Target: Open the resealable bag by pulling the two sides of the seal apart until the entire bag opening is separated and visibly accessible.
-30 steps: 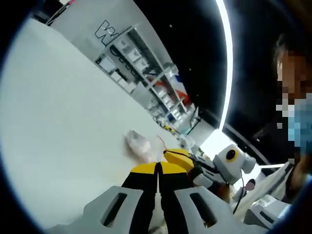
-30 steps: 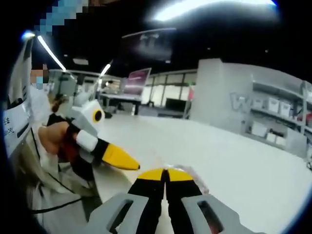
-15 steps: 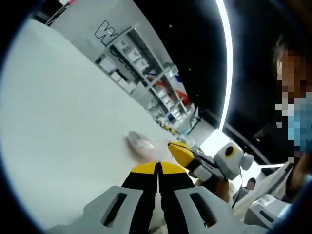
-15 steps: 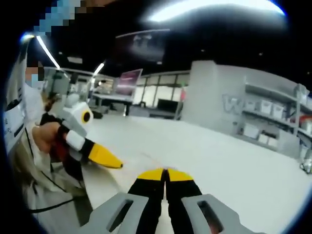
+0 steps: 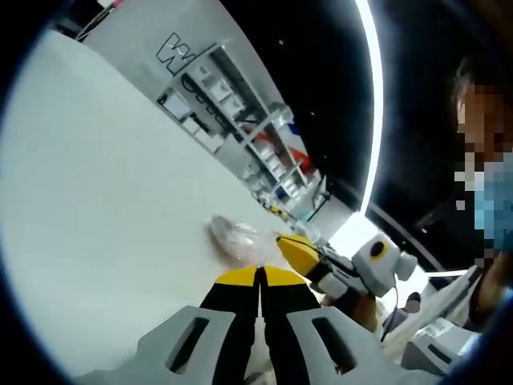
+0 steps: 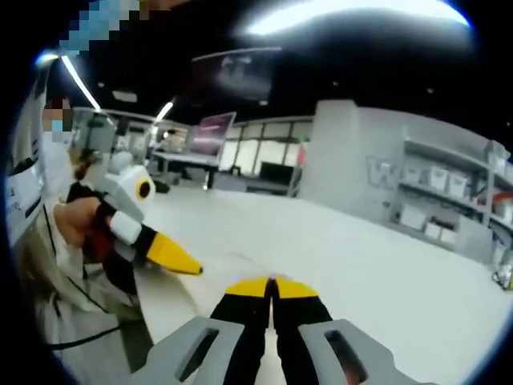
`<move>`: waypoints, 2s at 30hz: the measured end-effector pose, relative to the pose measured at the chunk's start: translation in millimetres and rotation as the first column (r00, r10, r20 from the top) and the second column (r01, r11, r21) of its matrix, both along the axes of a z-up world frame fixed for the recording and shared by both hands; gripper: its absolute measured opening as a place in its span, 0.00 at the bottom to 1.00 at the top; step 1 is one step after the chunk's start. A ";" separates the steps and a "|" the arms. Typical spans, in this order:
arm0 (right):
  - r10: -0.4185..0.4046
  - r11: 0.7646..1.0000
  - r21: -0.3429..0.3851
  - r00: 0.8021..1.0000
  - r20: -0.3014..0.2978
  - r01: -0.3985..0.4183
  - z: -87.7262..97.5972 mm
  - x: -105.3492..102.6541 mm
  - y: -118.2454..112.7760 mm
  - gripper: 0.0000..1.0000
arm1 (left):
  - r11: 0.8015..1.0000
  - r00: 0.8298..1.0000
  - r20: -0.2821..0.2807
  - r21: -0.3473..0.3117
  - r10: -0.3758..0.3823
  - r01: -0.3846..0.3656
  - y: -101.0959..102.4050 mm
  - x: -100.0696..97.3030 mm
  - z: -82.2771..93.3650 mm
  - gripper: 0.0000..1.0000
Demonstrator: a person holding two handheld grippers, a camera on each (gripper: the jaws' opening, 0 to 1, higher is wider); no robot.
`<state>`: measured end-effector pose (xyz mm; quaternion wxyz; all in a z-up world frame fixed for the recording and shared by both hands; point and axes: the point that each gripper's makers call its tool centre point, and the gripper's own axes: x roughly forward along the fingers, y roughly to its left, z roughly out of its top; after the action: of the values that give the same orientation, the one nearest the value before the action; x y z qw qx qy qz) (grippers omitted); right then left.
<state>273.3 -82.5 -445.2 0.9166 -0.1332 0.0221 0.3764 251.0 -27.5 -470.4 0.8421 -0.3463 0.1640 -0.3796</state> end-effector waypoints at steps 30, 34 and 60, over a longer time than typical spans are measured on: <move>0.185 0.929 -0.333 0.982 0.046 -0.160 5.4 -2.9 36.6 0.19 | 1.000 1.000 0.021 0.010 0.001 -0.001 -0.9 0.1 0.4 0.01; 0.198 0.924 -0.334 0.980 0.001 -0.186 -10.6 -2.6 40.9 0.19 | 1.000 1.000 0.025 0.009 0.001 -0.001 -1.0 -0.4 0.7 0.01; 0.185 0.917 -0.356 0.982 -0.021 -0.181 -21.1 -3.5 37.5 0.00 | 1.000 0.999 0.034 0.014 -0.004 0.004 -1.4 -1.3 1.5 0.01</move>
<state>269.8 -45.0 -466.2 0.8381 -0.3008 0.0716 0.4493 249.6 -28.9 -469.0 0.8464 -0.3336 0.1531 -0.3859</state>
